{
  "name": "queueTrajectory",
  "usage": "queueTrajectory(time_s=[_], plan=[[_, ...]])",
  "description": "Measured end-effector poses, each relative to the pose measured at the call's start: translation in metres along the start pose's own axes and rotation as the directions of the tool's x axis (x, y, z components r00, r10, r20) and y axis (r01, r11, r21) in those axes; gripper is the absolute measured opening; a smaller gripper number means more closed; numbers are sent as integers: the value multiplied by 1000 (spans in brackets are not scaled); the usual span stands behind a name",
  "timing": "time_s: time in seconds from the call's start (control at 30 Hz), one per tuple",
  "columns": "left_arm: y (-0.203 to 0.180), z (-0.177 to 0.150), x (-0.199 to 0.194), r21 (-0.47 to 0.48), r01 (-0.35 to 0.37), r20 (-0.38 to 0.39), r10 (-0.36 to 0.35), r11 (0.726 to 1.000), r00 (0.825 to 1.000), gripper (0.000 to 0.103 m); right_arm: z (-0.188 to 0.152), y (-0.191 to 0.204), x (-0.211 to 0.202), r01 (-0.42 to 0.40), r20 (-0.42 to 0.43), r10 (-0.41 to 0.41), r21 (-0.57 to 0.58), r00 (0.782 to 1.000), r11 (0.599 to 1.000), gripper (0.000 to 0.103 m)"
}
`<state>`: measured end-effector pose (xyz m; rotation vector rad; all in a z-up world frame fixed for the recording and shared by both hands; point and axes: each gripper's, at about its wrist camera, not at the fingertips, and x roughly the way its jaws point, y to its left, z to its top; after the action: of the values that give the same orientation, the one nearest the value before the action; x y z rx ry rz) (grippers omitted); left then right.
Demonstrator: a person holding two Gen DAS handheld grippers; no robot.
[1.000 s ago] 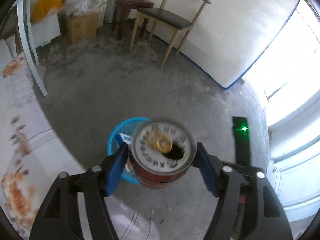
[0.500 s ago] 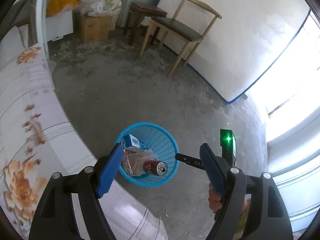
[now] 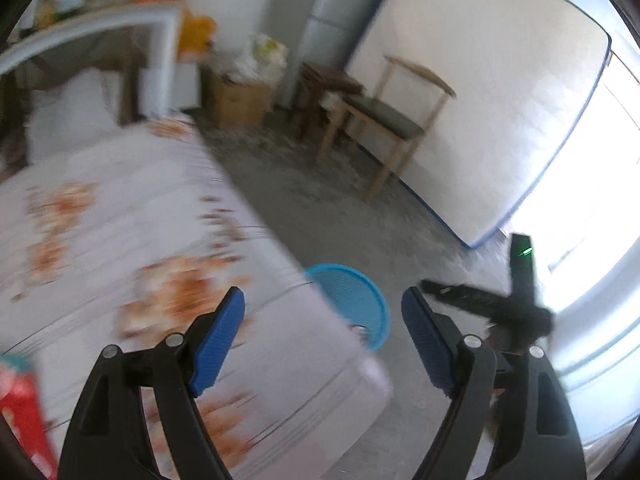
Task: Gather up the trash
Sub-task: 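Move both open tools back toward the table, then reach both tools toward the red snack bag and green bottle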
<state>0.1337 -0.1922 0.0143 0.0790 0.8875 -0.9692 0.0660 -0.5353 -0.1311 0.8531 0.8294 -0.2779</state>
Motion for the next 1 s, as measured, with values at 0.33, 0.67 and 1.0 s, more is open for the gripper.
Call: queueTrajectory(time_s=[0.33, 0.67, 1.0], plan=[[134, -121, -151, -239, -383, 100, 415, 892, 904, 81, -21, 140, 38, -252, -162, 221, -209, 962, 945, 71], [249, -192, -199, -515, -524, -20, 601, 679, 799, 60, -117, 289, 143, -546, -605, 355, -160, 713, 822, 62], [255, -195, -158, -415, -549, -142, 544, 726, 827, 12, -164, 323, 184, -489, -694, 257, -156, 673, 858, 45]])
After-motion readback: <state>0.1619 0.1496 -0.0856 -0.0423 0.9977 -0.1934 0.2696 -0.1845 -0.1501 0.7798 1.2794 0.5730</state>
